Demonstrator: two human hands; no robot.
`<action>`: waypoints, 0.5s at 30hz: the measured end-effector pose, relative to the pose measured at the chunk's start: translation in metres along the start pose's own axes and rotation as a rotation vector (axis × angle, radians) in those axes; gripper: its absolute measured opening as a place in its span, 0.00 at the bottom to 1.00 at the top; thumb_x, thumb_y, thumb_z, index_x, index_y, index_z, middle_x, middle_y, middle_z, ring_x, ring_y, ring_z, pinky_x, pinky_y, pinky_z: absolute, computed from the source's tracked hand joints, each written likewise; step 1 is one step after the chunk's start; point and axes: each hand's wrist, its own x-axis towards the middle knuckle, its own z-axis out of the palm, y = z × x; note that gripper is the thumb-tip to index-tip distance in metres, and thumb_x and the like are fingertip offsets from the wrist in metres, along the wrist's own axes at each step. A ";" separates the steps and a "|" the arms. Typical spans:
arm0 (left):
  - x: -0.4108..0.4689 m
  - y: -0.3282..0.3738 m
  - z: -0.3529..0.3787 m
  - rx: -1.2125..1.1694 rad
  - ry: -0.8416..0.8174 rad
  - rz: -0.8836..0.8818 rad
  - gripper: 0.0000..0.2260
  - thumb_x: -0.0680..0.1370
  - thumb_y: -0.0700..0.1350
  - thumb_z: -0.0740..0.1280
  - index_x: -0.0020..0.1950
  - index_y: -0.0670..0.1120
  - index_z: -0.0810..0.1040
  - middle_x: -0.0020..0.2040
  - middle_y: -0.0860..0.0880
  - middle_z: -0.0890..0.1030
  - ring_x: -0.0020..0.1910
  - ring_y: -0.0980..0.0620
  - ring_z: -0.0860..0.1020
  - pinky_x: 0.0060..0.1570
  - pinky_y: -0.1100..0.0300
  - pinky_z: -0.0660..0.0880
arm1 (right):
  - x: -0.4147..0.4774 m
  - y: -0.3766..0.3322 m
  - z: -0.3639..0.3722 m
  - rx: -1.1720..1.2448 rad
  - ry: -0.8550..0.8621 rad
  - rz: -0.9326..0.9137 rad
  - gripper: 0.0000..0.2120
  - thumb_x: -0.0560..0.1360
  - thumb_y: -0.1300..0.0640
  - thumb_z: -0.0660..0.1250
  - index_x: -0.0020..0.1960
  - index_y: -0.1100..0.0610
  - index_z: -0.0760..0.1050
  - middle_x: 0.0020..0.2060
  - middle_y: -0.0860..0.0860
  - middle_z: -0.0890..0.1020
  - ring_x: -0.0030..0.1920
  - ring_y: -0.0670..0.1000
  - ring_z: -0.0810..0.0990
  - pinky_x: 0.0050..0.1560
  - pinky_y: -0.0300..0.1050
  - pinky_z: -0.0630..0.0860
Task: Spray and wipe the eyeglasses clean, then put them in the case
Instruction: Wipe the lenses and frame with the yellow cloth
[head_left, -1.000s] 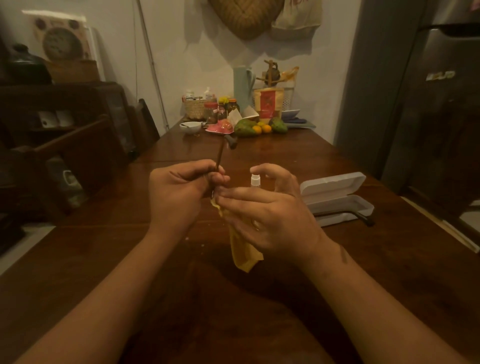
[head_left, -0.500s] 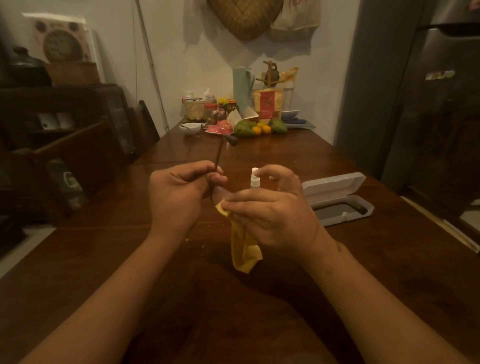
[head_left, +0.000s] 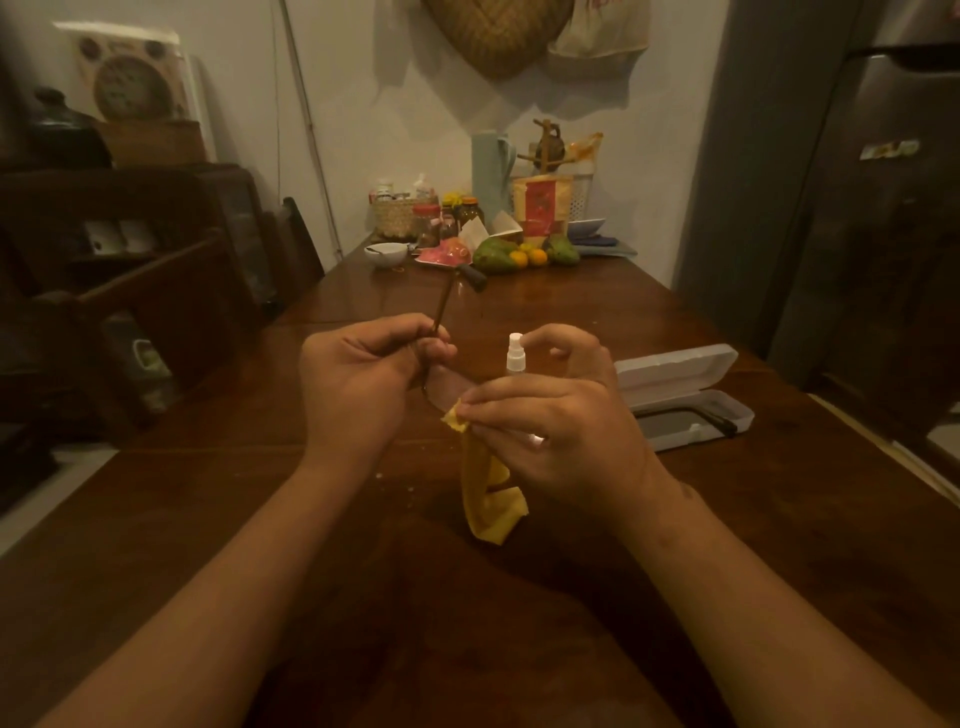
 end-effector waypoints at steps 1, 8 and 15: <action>0.000 0.000 0.000 0.008 0.001 0.009 0.14 0.74 0.29 0.68 0.46 0.48 0.83 0.41 0.47 0.85 0.41 0.47 0.86 0.42 0.54 0.83 | 0.000 0.000 0.000 -0.009 0.004 0.000 0.11 0.73 0.52 0.75 0.54 0.49 0.85 0.54 0.43 0.85 0.67 0.59 0.70 0.58 0.54 0.66; -0.002 0.000 0.005 0.082 -0.080 0.036 0.10 0.73 0.30 0.70 0.47 0.43 0.84 0.41 0.47 0.85 0.41 0.49 0.85 0.42 0.58 0.82 | 0.000 -0.009 0.007 -0.079 0.022 -0.036 0.13 0.77 0.49 0.69 0.60 0.50 0.83 0.59 0.44 0.83 0.73 0.59 0.66 0.65 0.61 0.65; -0.001 -0.003 0.001 0.092 -0.055 0.005 0.09 0.74 0.30 0.69 0.48 0.42 0.84 0.41 0.46 0.85 0.42 0.47 0.85 0.42 0.52 0.83 | 0.000 -0.003 0.002 -0.059 -0.032 0.034 0.12 0.75 0.47 0.71 0.56 0.48 0.84 0.54 0.42 0.85 0.70 0.57 0.68 0.60 0.56 0.66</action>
